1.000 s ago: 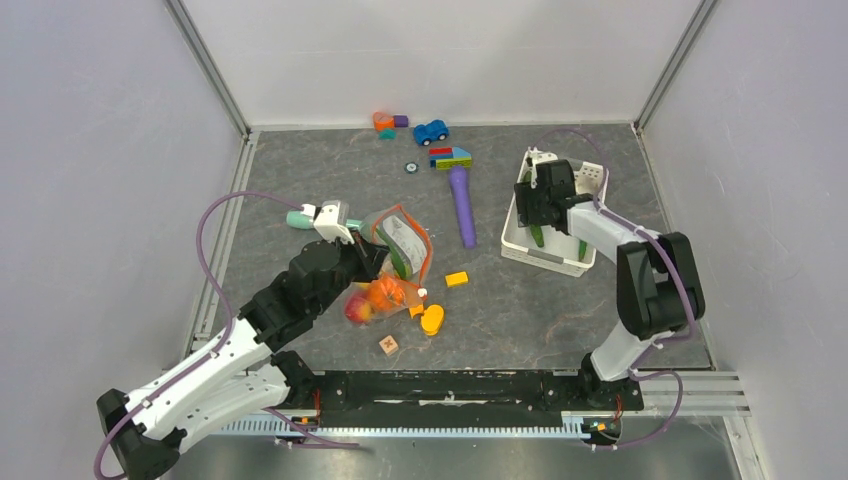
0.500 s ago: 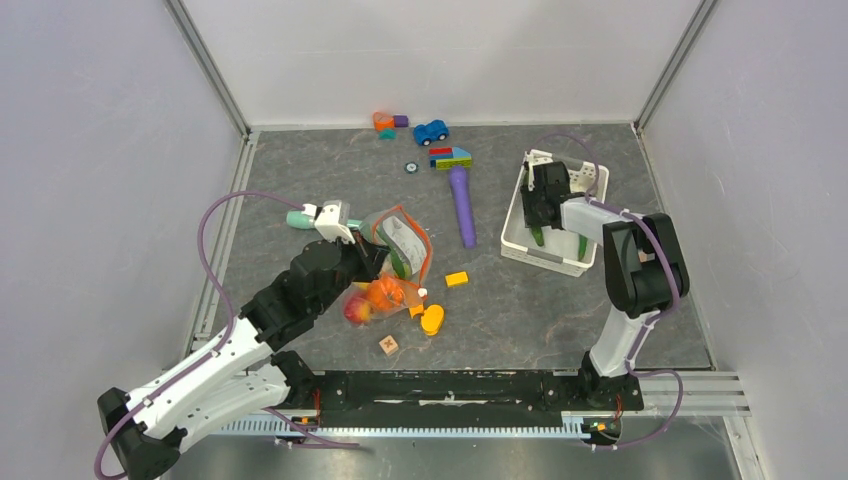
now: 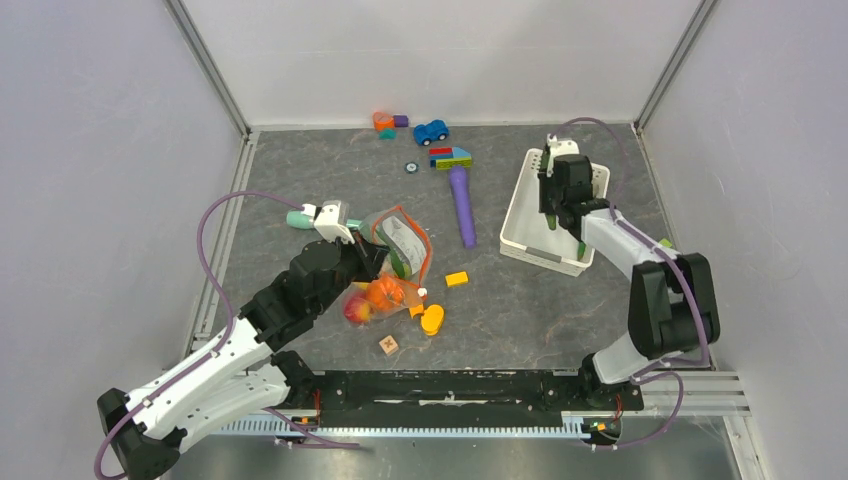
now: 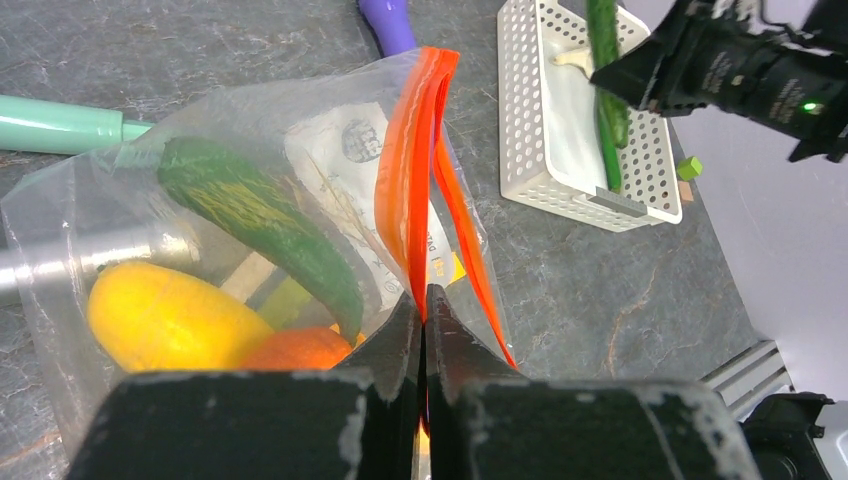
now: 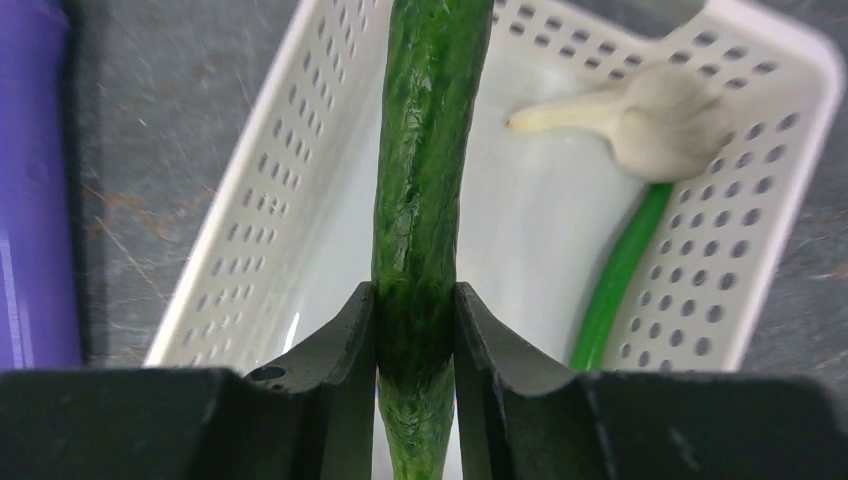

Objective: Place the food in the zip-top bag and seal the zipper
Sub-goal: Pick up the fake vegetable from the bin, then place the fake vegetable in the zipper food storage bag.

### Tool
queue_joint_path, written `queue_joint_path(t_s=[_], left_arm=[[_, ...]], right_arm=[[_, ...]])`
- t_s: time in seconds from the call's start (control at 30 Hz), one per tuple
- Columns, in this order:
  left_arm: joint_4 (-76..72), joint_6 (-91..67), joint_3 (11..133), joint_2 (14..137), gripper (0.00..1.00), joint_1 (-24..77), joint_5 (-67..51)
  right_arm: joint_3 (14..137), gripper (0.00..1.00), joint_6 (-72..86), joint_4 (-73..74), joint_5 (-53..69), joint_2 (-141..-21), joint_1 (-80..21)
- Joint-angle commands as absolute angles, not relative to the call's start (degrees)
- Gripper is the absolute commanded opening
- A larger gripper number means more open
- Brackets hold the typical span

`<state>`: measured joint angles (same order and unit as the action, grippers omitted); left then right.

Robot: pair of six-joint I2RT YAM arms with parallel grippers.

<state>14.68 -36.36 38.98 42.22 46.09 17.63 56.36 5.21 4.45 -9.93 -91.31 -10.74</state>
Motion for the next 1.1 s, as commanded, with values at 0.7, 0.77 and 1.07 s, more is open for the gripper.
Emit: queue_joint_path(t_s=[0.7, 0.77, 1.07], left_arm=[[12.4, -31.7, 39.9, 41.4, 0.02, 46.2, 14.9], [11.3, -31.1, 39.6, 41.6, 0.02, 46.2, 12.8], [9.7, -27.3, 40.3, 42.7, 0.02, 46.3, 4.8]], right_arm=[[48.9, 0.05, 7.4, 15.6, 49.9, -69.3, -29.3], [49.5, 0.05, 7.3, 20.4, 49.7, -68.5, -30.8], [55.6, 0.03, 3.0, 43.4, 45.7, -64.0, -31.9]])
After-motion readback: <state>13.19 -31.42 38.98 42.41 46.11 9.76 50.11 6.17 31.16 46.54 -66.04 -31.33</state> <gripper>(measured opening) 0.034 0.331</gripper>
